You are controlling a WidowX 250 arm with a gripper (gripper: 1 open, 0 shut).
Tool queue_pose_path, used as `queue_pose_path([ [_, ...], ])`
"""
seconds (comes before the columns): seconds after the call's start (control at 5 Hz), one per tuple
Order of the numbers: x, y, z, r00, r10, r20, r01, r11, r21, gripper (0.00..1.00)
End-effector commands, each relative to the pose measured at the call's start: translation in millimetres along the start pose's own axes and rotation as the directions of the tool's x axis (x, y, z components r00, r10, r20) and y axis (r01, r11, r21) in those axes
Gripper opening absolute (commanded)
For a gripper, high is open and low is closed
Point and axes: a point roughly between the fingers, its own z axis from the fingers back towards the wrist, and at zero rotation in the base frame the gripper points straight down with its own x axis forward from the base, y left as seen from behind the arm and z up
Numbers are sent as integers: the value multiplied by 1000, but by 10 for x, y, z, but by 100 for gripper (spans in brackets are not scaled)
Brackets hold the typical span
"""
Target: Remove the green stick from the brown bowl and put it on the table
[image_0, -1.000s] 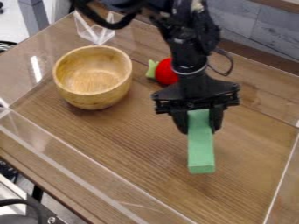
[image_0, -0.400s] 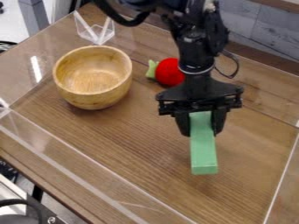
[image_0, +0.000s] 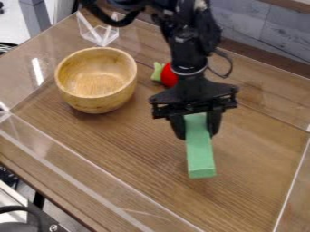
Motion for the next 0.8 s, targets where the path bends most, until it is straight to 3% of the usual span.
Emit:
queue_pose_path([
  [0.0,55,21,81,999,35,37,-34,999,-28,0],
  [0.4,-50,-49,110,986,160,42,-159,987,-14,0],
  [0.6,-101,-26,35,980,193,42,-193,981,-6,0],
])
